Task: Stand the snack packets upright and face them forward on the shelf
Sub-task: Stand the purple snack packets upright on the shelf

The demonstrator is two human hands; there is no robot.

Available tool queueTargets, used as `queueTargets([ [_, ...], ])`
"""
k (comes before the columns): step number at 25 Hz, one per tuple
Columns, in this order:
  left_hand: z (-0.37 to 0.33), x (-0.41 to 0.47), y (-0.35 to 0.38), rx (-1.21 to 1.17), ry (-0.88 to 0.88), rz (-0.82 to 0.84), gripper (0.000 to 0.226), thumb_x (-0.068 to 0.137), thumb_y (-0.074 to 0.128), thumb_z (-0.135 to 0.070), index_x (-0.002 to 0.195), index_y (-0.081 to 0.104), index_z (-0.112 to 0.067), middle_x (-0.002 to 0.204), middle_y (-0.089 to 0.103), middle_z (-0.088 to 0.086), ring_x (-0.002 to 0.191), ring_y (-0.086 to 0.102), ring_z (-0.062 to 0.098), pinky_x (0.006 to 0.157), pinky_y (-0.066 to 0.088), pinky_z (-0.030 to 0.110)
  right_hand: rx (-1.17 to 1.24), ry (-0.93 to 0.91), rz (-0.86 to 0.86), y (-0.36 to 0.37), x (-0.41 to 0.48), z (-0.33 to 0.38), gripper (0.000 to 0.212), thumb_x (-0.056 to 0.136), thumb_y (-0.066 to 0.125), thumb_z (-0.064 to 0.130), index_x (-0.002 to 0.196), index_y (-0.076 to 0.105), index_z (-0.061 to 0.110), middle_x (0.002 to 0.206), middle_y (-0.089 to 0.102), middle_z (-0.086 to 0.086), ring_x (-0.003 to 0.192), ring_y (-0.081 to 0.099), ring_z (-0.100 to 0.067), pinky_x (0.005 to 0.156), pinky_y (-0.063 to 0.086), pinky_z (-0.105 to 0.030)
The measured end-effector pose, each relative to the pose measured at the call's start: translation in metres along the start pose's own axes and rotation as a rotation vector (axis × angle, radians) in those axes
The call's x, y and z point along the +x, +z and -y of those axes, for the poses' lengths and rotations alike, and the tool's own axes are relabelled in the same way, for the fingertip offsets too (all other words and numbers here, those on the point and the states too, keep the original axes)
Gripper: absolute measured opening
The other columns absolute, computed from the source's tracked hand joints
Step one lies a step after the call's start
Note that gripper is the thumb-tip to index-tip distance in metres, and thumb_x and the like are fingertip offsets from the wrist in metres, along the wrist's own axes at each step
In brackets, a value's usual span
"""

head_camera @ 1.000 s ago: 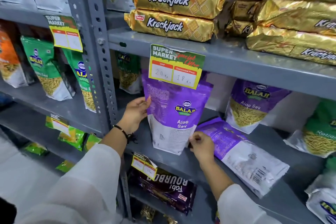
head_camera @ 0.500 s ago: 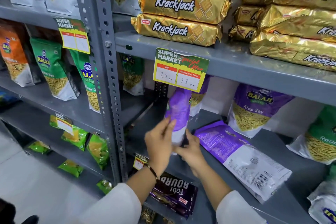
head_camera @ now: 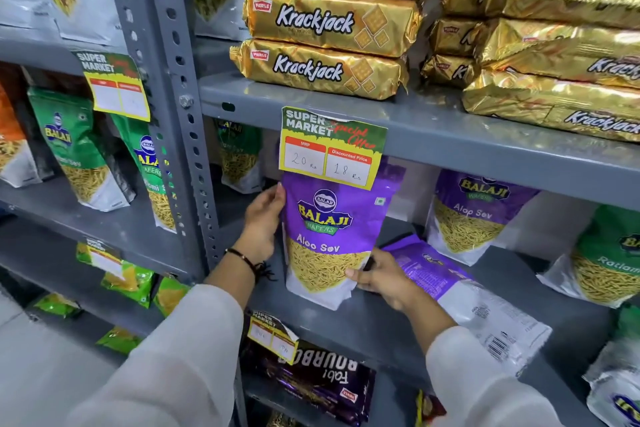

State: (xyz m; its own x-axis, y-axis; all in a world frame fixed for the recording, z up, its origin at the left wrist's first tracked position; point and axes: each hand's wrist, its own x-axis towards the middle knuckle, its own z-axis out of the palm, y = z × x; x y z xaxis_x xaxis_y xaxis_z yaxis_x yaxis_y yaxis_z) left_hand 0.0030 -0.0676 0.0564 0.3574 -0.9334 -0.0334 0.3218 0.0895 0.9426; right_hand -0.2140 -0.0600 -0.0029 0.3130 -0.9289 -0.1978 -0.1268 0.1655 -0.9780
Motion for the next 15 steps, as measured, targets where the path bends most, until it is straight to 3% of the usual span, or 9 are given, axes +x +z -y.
queueTargets([
  [2,0.001,0.004,-0.001,-0.036,-0.014,0.009,0.014,0.090,0.051,-0.020,0.082,0.061,-0.016,0.057,0.071,-0.016,0.052,0.062,-0.004,0.059,0.052,0.018,-0.004,-0.019,-0.022,-0.002,0.003,0.000,0.033,0.077,0.065,-0.005,0.094,0.055,0.022,0.092,0.065,0.004,0.086,0.061,-0.013,0.065,0.051,-0.023],
  [4,0.004,0.003,-0.003,-0.055,-0.004,-0.001,0.015,0.089,0.052,-0.019,0.076,0.060,-0.015,0.053,0.071,-0.014,0.048,0.062,-0.003,0.049,0.051,0.014,-0.009,-0.038,-0.035,-0.002,0.004,0.000,0.035,0.076,0.065,-0.006,0.095,0.055,0.022,0.094,0.065,0.004,0.083,0.062,-0.008,0.063,0.052,-0.019],
  [6,0.003,0.001,-0.003,-0.074,0.001,-0.019,0.013,0.088,0.055,-0.020,0.077,0.060,-0.015,0.059,0.072,-0.010,0.053,0.064,0.002,0.054,0.053,0.015,-0.033,-0.063,-0.012,-0.002,0.003,0.001,0.037,0.075,0.067,-0.006,0.097,0.056,0.020,0.095,0.065,0.002,0.083,0.062,-0.008,0.062,0.053,-0.017],
  [7,0.004,0.002,-0.003,-0.087,0.016,-0.055,0.010,0.086,0.058,-0.021,0.080,0.061,-0.014,0.068,0.073,-0.006,0.060,0.065,0.007,0.065,0.054,0.020,-0.041,-0.072,-0.005,-0.005,0.003,0.002,0.038,0.074,0.068,-0.007,0.099,0.056,0.019,0.096,0.065,0.000,0.083,0.062,-0.011,0.065,0.054,-0.018],
  [9,0.007,-0.004,-0.001,-0.100,0.105,-0.170,0.012,0.083,0.063,-0.021,0.091,0.061,-0.013,0.088,0.068,0.006,0.076,0.061,0.017,0.082,0.049,0.034,-0.050,-0.092,-0.057,-0.020,-0.002,0.005,0.040,0.071,0.069,-0.009,0.100,0.056,0.016,0.096,0.062,-0.006,0.082,0.062,-0.017,0.072,0.054,-0.022],
  [10,0.010,-0.014,0.002,-0.108,0.172,-0.275,0.011,0.081,0.064,-0.020,0.090,0.059,-0.015,0.087,0.065,0.007,0.077,0.059,0.016,0.084,0.047,0.034,-0.059,-0.112,-0.100,-0.033,-0.007,0.007,0.037,0.072,0.068,-0.011,0.099,0.056,0.012,0.091,0.061,-0.007,0.077,0.062,-0.015,0.071,0.054,-0.020],
  [12,0.018,-0.049,0.021,-0.071,0.296,-0.470,0.014,0.081,0.065,-0.020,0.078,0.052,-0.026,0.073,0.056,-0.002,0.065,0.053,0.001,0.074,0.045,0.019,-0.093,-0.155,-0.198,-0.076,-0.019,0.015,0.025,0.073,0.064,-0.015,0.086,0.061,0.007,0.070,0.060,-0.003,0.057,0.061,0.000,0.061,0.050,-0.009],
  [13,0.025,-0.069,0.038,-0.017,0.348,-0.485,0.019,0.081,0.065,-0.021,0.073,0.050,-0.029,0.068,0.053,-0.005,0.058,0.049,-0.004,0.067,0.043,0.015,-0.127,-0.139,-0.275,-0.103,-0.027,0.016,0.024,0.074,0.062,-0.016,0.075,0.063,0.008,0.061,0.061,0.001,0.050,0.057,0.005,0.057,0.047,-0.008],
  [15,0.042,-0.104,0.081,0.100,0.312,-0.348,0.022,0.081,0.065,-0.018,0.067,0.051,-0.028,0.061,0.055,-0.008,0.050,0.049,-0.005,0.057,0.041,0.013,-0.201,-0.026,-0.384,-0.160,-0.039,0.006,0.021,0.077,0.061,-0.009,0.068,0.065,0.009,0.056,0.064,0.005,0.055,0.059,-0.002,0.062,0.045,-0.019],
])
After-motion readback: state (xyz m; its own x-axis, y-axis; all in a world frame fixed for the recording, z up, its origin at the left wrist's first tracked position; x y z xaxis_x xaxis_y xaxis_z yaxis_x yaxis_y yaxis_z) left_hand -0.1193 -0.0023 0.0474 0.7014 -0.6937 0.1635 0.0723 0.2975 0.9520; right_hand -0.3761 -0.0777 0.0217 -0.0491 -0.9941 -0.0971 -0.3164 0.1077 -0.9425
